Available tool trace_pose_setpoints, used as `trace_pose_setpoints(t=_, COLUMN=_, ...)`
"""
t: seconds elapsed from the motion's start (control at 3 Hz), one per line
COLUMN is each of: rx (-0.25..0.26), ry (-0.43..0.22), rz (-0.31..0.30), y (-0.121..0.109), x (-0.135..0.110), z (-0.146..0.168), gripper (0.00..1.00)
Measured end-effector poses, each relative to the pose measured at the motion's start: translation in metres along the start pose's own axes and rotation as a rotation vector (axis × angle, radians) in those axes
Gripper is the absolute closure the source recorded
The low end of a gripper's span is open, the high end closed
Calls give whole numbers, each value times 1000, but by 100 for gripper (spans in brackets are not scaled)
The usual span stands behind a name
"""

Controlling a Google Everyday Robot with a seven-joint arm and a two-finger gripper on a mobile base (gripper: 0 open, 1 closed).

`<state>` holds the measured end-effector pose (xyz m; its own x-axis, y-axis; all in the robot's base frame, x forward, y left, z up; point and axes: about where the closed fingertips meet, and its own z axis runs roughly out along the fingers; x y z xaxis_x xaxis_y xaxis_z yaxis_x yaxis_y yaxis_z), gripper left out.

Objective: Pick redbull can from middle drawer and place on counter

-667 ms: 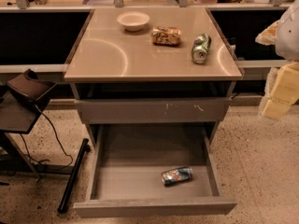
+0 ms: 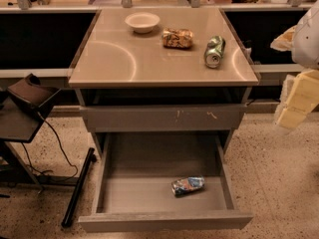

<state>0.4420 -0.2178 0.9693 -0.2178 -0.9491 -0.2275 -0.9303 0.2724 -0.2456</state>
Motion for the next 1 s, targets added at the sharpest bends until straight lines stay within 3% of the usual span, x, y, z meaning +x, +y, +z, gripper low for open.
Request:
trace_pose_setpoints(t=0.33, rx=-60, ry=-23, rz=36, y=-1, x=19, z=54, gripper=0)
trace_pose_setpoints(t=0.67, rx=-172, ry=3, rz=78, y=8, x=46, z=130, gripper=0)
trace_pose_setpoints(t=1.0, rx=-172, ry=3, rz=78, y=8, x=46, z=130, gripper=0)
